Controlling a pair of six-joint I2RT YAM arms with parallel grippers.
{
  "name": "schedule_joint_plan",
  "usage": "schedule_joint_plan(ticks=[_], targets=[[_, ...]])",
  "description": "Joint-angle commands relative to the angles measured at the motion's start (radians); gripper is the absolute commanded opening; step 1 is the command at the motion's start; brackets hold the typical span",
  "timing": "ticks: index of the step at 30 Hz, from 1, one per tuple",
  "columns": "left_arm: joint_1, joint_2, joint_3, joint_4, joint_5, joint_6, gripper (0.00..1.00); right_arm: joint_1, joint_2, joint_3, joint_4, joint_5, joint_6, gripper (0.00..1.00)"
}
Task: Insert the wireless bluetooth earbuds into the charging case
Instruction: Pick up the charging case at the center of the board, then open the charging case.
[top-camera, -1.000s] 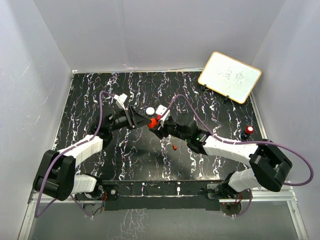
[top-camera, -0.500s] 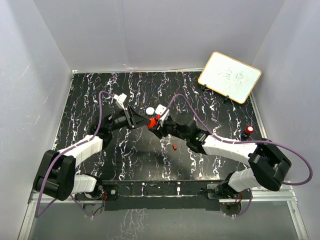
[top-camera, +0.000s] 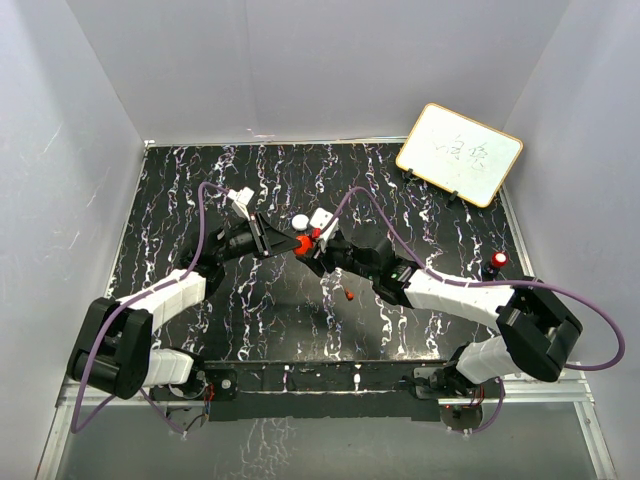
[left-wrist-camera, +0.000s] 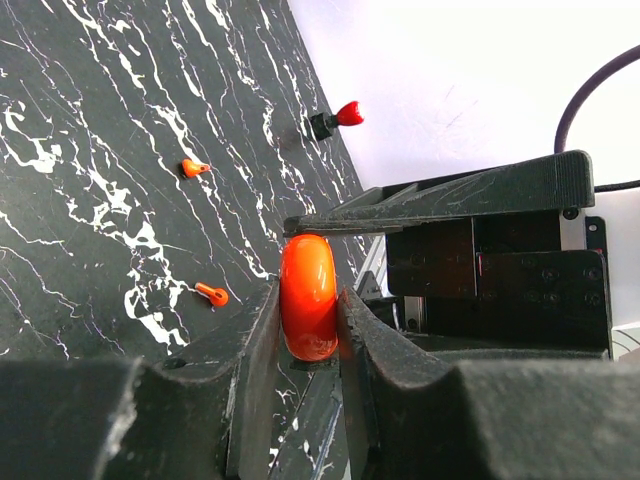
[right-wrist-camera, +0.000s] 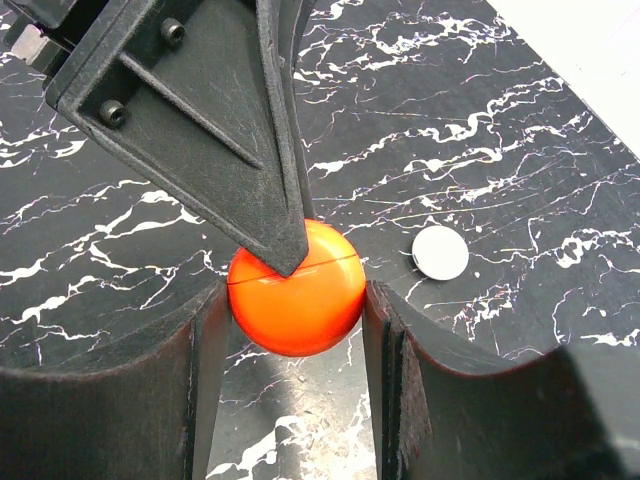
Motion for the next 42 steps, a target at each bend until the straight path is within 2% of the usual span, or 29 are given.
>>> schedule_joint_plan(ticks=[1, 3, 5, 6, 9, 13, 18, 24, 26, 31, 38, 42], targets=[[0.001, -0.010, -0.012, 0.035, 0.025, 0.003, 0.10, 0.006, -0.007, 0.047, 0.066, -0.005, 0.002, 0.13], [0.001, -0.008, -0.012, 0.035, 0.027, 0.004, 0.02, 0.005, -0.007, 0.045, 0.069, 0.002, 0.007, 0.20], [0.002, -0.009, -0.012, 0.034, 0.023, 0.007, 0.00, 0.006, -0.008, 0.045, 0.070, 0.012, 0.017, 0.41], [0.002, -0.009, -0.012, 0.034, 0.021, 0.010, 0.00, 0.005, -0.010, 0.043, 0.073, 0.019, 0.020, 0.47], [0.002, -0.007, -0.007, 0.018, 0.016, 0.028, 0.00, 0.006, -0.017, 0.043, 0.072, 0.041, 0.033, 0.61], [0.002, 0.003, 0.009, -0.004, -0.004, 0.060, 0.00, -0.005, -0.035, 0.041, 0.065, 0.056, 0.058, 0.71], [0.002, 0.042, 0.036, -0.024, -0.029, 0.095, 0.00, -0.047, -0.089, 0.028, 0.050, 0.050, 0.121, 0.72], [0.005, 0.086, 0.066, -0.012, -0.071, 0.119, 0.00, -0.189, -0.198, -0.010, 0.015, -0.062, 0.268, 0.73], [0.005, 0.103, 0.079, 0.014, -0.075, 0.116, 0.00, -0.250, -0.194, 0.005, -0.013, -0.100, 0.340, 0.73], [0.005, 0.151, 0.113, 0.131, -0.087, 0.083, 0.00, -0.356, -0.084, 0.077, -0.015, -0.327, 0.559, 0.70], [0.006, 0.266, 0.192, 0.315, -0.062, 0.003, 0.00, -0.376, 0.045, 0.088, 0.181, -0.451, 0.781, 0.64], [0.005, 0.284, 0.208, 0.359, -0.067, -0.013, 0.00, -0.414, 0.082, 0.031, 0.367, -0.497, 0.952, 0.61]])
